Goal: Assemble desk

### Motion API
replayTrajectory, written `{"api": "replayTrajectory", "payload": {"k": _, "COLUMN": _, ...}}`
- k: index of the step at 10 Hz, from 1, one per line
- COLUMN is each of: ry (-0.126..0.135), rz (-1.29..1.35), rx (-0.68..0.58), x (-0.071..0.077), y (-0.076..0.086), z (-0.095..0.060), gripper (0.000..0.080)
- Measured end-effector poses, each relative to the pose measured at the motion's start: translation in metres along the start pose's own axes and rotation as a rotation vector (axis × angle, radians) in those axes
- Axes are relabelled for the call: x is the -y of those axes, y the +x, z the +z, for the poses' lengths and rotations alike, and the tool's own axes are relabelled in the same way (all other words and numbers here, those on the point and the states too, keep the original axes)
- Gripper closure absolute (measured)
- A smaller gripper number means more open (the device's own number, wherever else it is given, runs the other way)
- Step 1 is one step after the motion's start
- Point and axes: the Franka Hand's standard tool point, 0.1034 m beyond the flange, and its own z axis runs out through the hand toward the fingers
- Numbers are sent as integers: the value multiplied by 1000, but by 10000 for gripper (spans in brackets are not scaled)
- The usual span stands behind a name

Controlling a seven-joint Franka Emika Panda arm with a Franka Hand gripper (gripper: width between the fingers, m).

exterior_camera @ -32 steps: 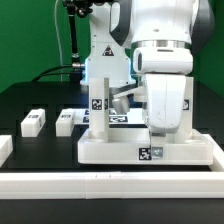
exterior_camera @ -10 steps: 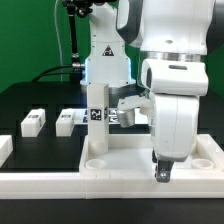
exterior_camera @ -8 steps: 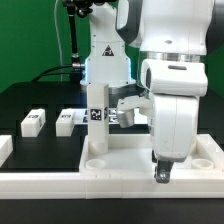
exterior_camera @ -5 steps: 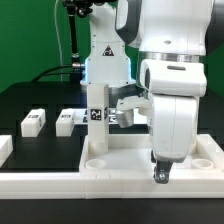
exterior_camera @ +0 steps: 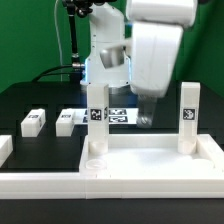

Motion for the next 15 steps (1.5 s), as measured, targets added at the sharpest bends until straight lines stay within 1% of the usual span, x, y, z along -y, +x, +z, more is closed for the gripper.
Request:
{"api": "replayTrajectory", "payload": {"k": 1, "ry": 3, "rz": 22, "rx": 0, "x": 1, "y": 1, "z": 2, "gripper": 151}}
{"api": "replayTrajectory", "payload": {"k": 4, "ry": 7, "rz": 264, "rx": 0, "x": 2, "y": 0, "z": 4, "gripper": 151}}
{"api": "replayTrajectory", "payload": {"k": 5, "ry": 20, "rz": 327, "rx": -8, "x": 3, "y": -13, "z": 6, "gripper": 151}}
{"api": "replayTrajectory", "payload": {"k": 6, "ry": 26, "rz": 357, "rx": -2, "x": -1, "y": -43, "z": -3, "gripper": 151}}
{"api": "replayTrajectory", "payload": {"k": 8, "ry": 42, "rz": 477, "rx": 9, "x": 1, "y": -96, "z": -10, "gripper": 151}}
{"api": "replayTrajectory", "payload": {"k": 9, "ry": 34, "rz": 576, "rx": 16, "x": -3, "y": -116, "z": -18, "gripper": 151}}
{"api": "replayTrajectory", "payload": {"k": 11, "ry": 35, "rz": 707, "rx": 15, "x": -2, "y": -112, "z": -16, "gripper": 151}}
{"api": "replayTrajectory", "payload": {"k": 13, "ry": 39, "rz": 855, "rx": 13, "x": -2, "y": -112, "z": -15, "gripper": 151}}
{"api": "replayTrajectory", "payload": {"k": 14, "ry": 65, "rz": 944, "rx": -12, "x": 2, "y": -121, "z": -12, "gripper": 151}}
{"api": "replayTrajectory", "payload": {"k": 15, "ry": 100, "rz": 1054, "rx": -36, "x": 13, "y": -146, "z": -10, "gripper": 151}}
